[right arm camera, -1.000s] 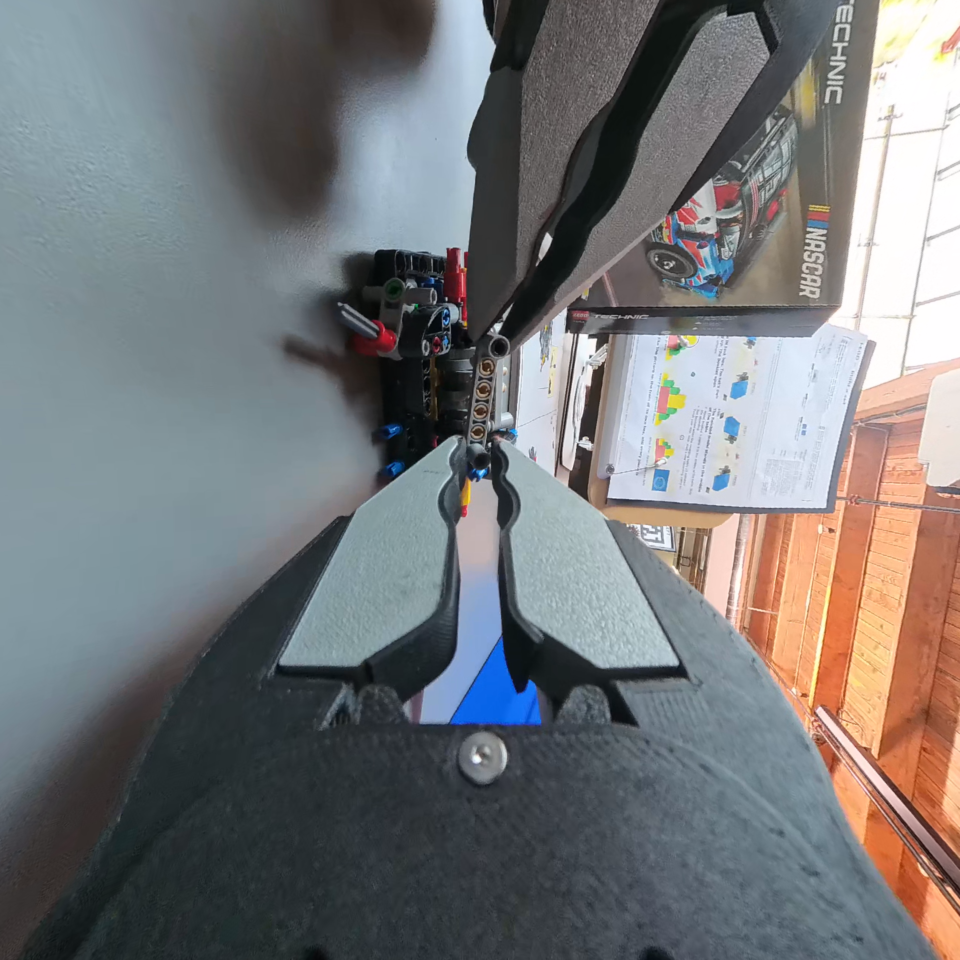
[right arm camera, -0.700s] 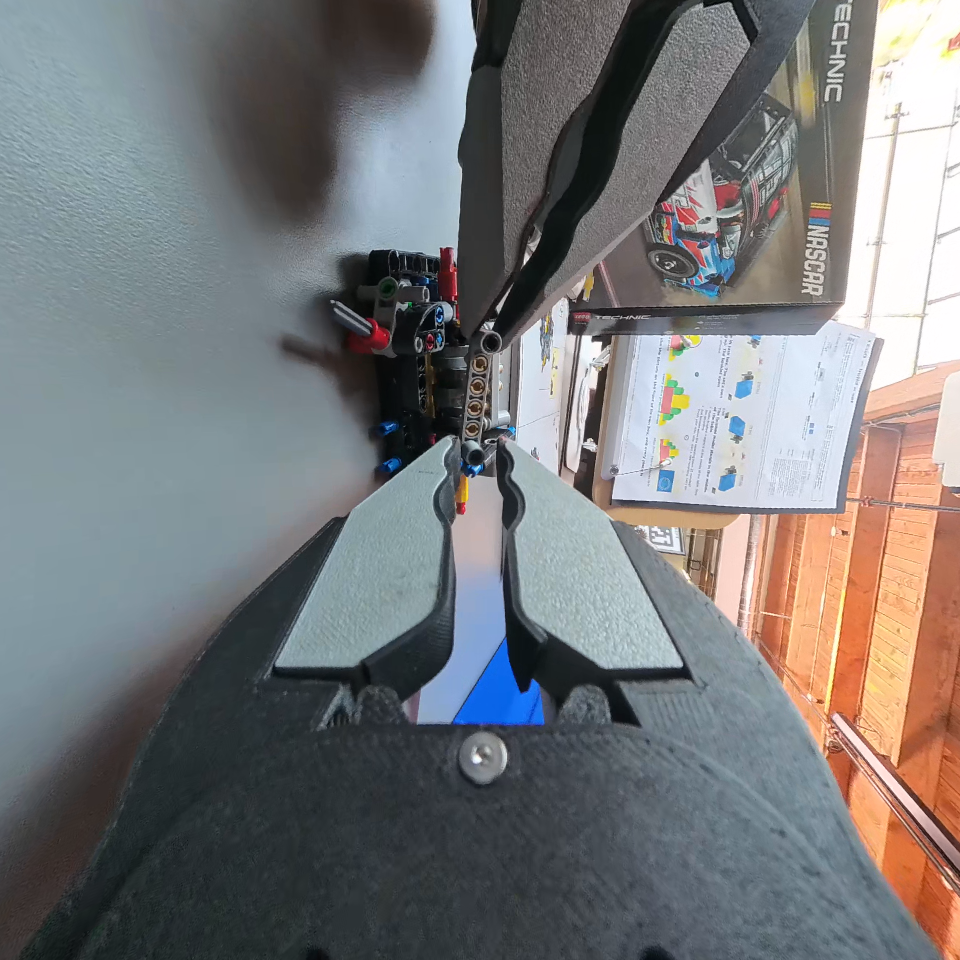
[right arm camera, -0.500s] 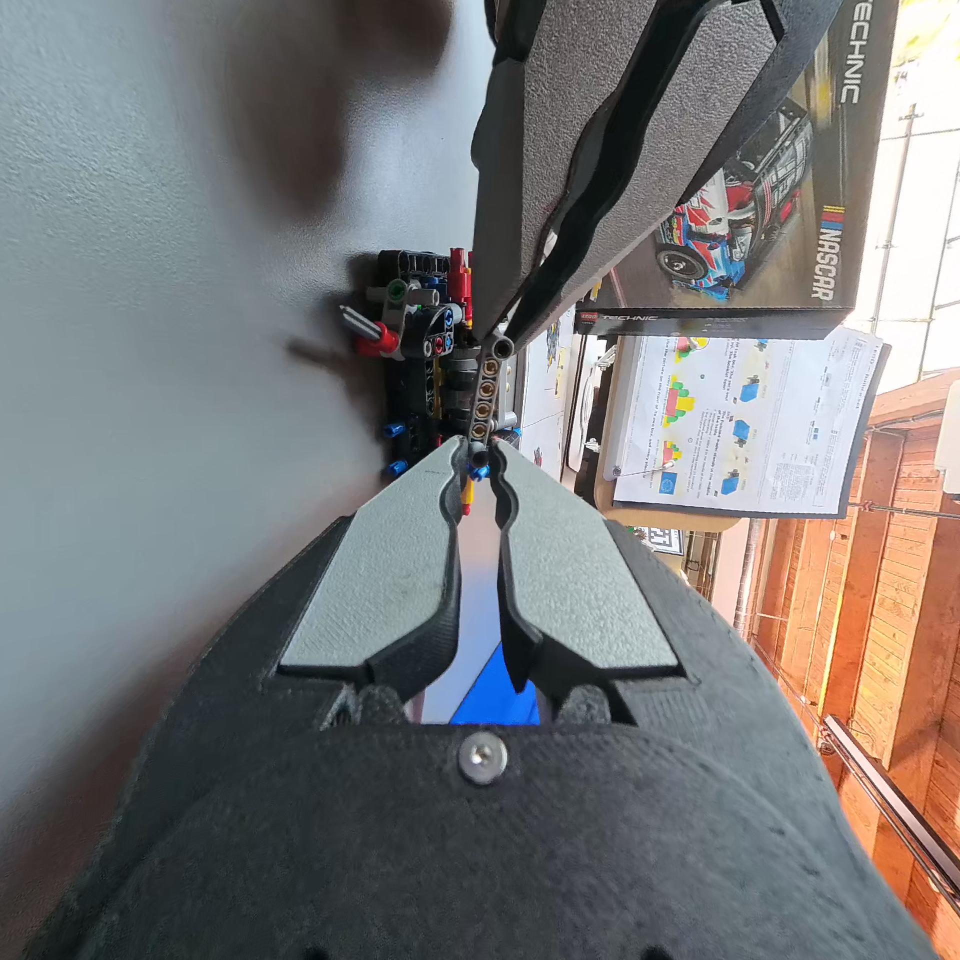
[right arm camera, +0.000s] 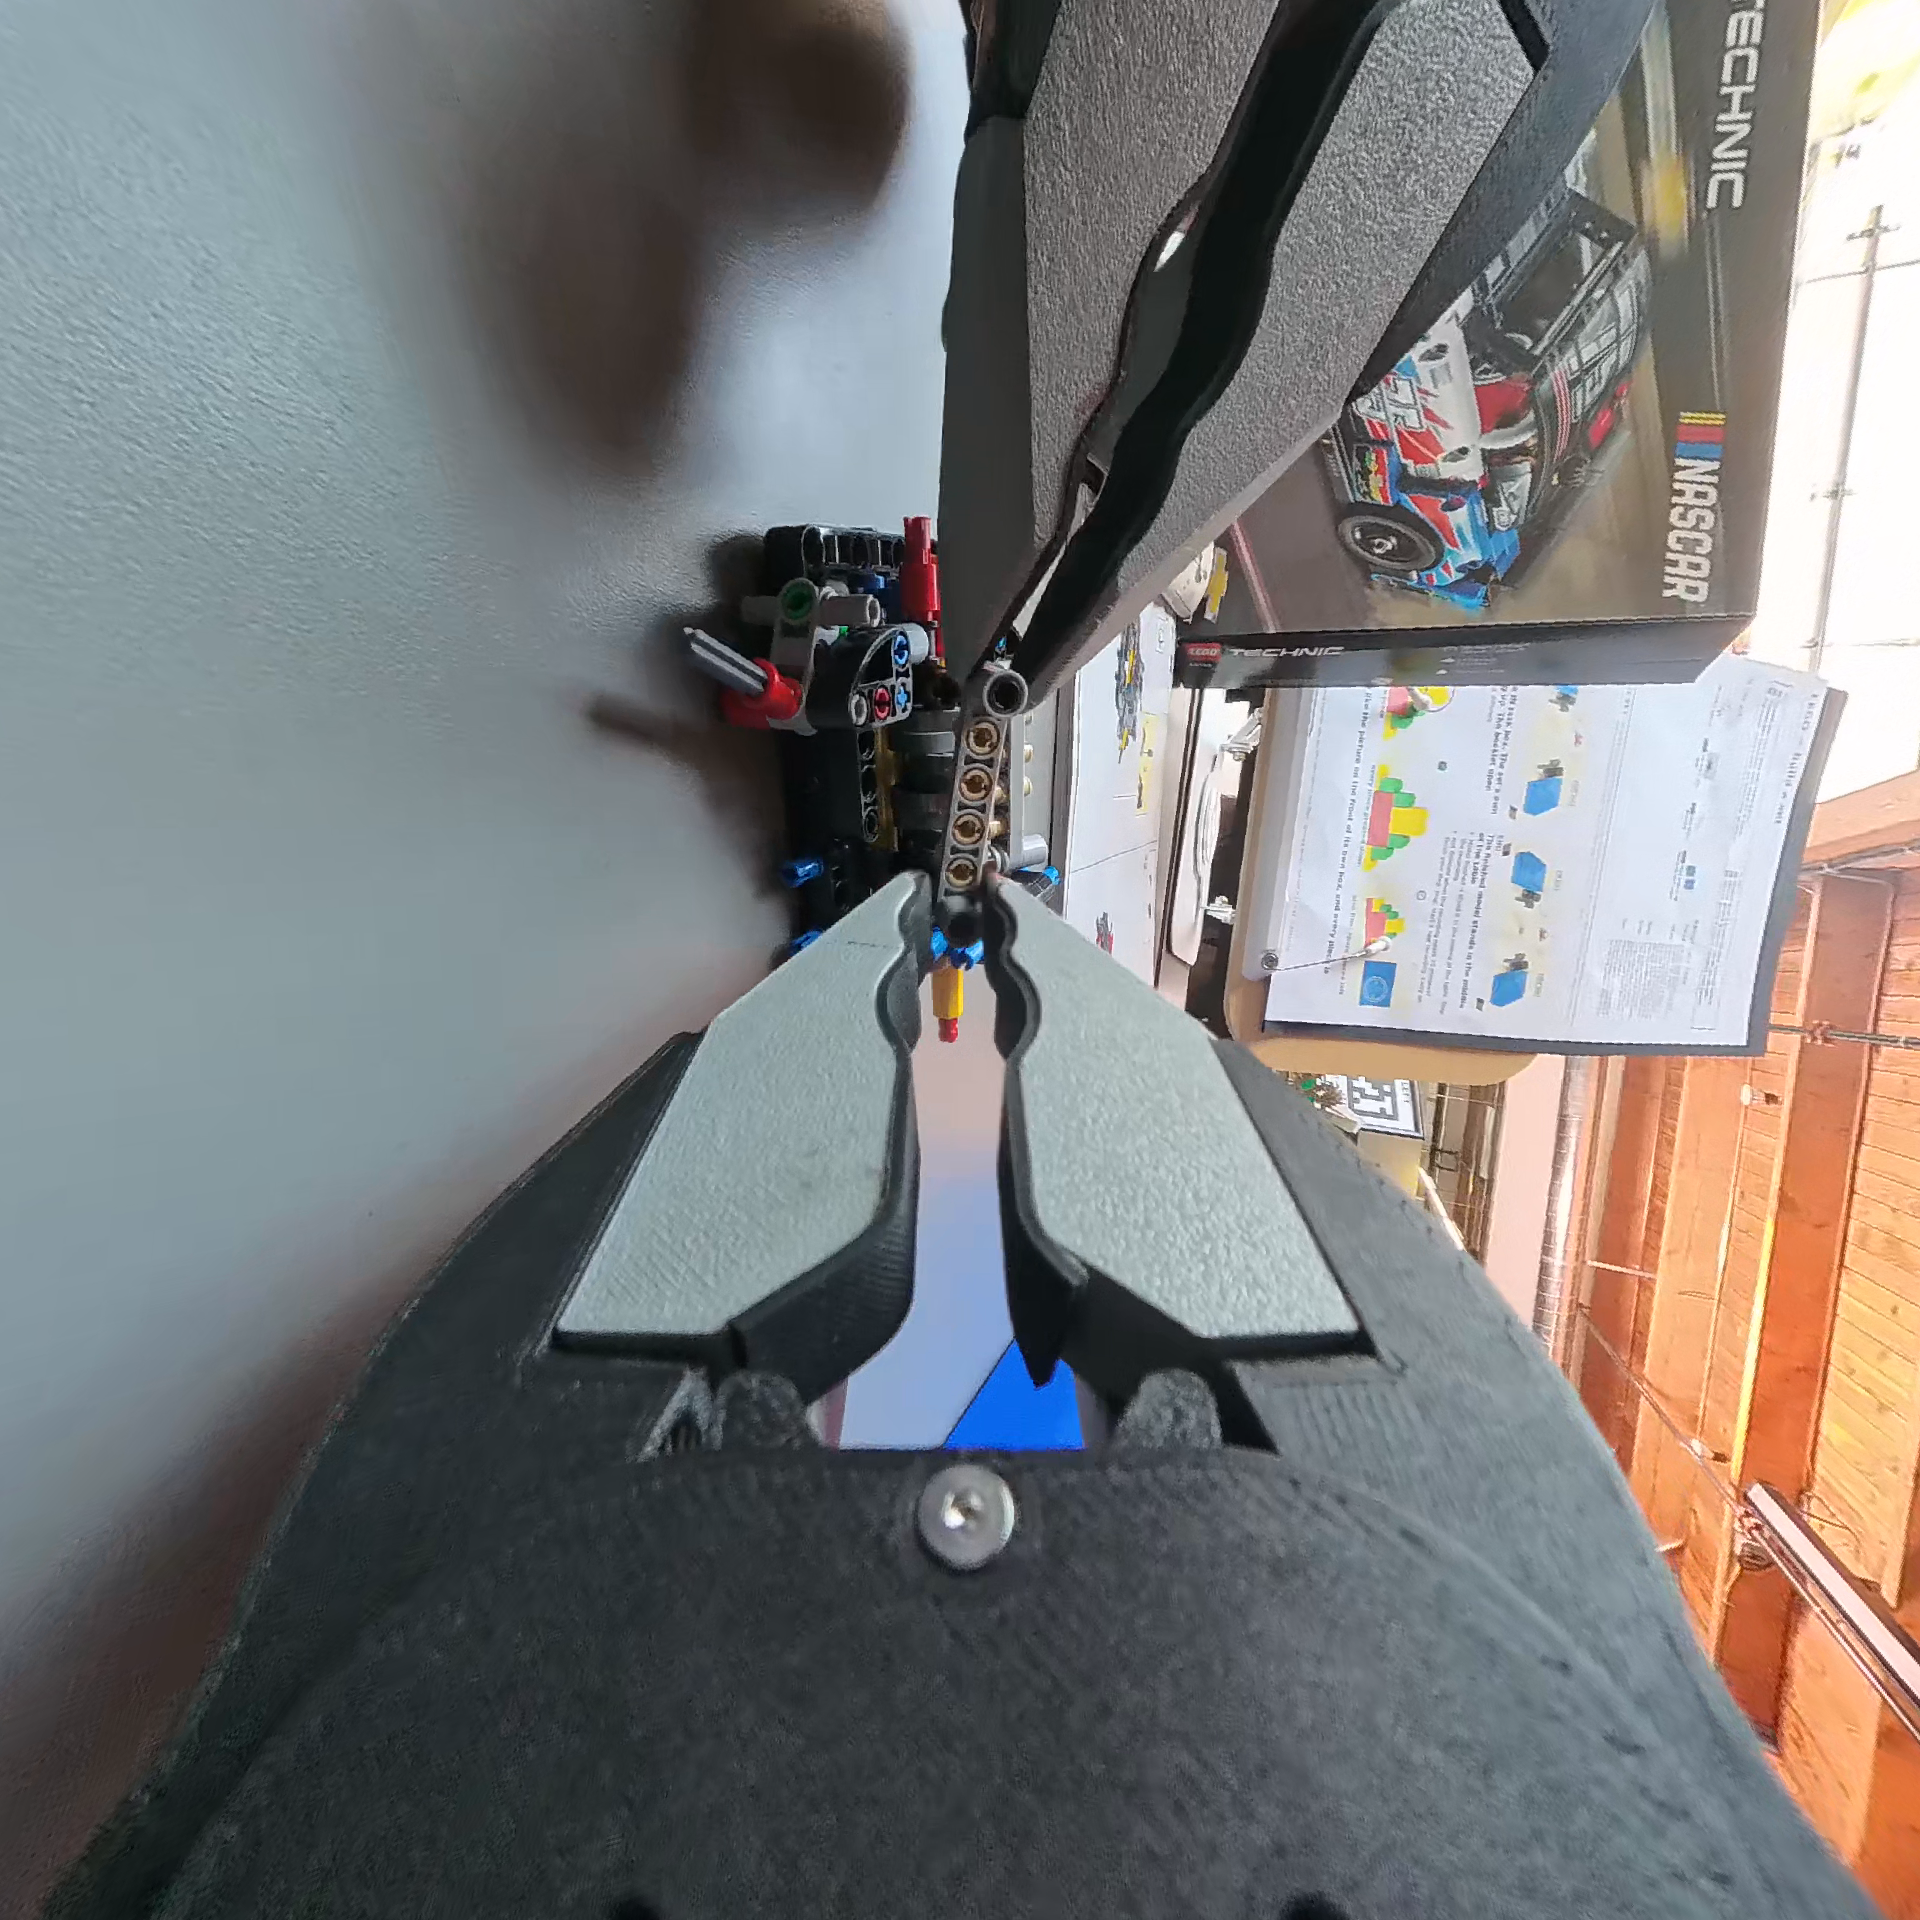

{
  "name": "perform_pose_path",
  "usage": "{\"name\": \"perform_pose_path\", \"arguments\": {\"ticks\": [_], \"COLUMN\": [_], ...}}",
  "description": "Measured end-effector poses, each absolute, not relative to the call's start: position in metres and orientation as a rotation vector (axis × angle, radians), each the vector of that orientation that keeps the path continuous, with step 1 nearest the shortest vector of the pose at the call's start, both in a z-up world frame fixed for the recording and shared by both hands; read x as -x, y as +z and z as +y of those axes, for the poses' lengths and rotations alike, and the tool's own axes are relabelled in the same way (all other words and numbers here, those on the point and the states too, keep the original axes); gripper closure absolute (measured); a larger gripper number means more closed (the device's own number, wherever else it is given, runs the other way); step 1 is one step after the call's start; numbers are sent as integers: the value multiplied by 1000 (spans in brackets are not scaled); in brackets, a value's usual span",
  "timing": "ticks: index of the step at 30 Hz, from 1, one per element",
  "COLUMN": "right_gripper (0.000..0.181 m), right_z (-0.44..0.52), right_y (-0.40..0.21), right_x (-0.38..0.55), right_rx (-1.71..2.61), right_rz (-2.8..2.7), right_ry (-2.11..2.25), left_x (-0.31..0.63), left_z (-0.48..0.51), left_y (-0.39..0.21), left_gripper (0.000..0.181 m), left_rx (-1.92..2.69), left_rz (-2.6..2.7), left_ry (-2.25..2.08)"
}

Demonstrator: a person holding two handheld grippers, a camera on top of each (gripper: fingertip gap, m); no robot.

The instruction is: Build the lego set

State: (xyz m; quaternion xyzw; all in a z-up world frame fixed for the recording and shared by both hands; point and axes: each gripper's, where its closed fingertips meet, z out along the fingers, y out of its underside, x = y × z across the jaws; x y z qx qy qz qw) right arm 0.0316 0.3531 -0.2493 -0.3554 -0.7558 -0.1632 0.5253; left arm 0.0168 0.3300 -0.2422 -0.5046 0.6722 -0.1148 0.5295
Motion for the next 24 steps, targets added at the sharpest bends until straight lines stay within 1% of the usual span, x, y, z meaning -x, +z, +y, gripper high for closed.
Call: {"name": "perform_pose_path", "arguments": {"ticks": [20,24], "right_gripper": [173,175], "right_z": [355,354], "right_y": [-247,-248], "right_x": [-32,-32], "right_rx": [859,858], "right_rz": [-1807,-1807], "right_ry": [-394,-397], "left_x": [-14,-15], "left_z": [334,332], "left_y": [-241,-242], "left_gripper": [178,178], "left_rx": [1223,1215], "left_rz": [1596,1606], "left_ry": [-245,-241]}}
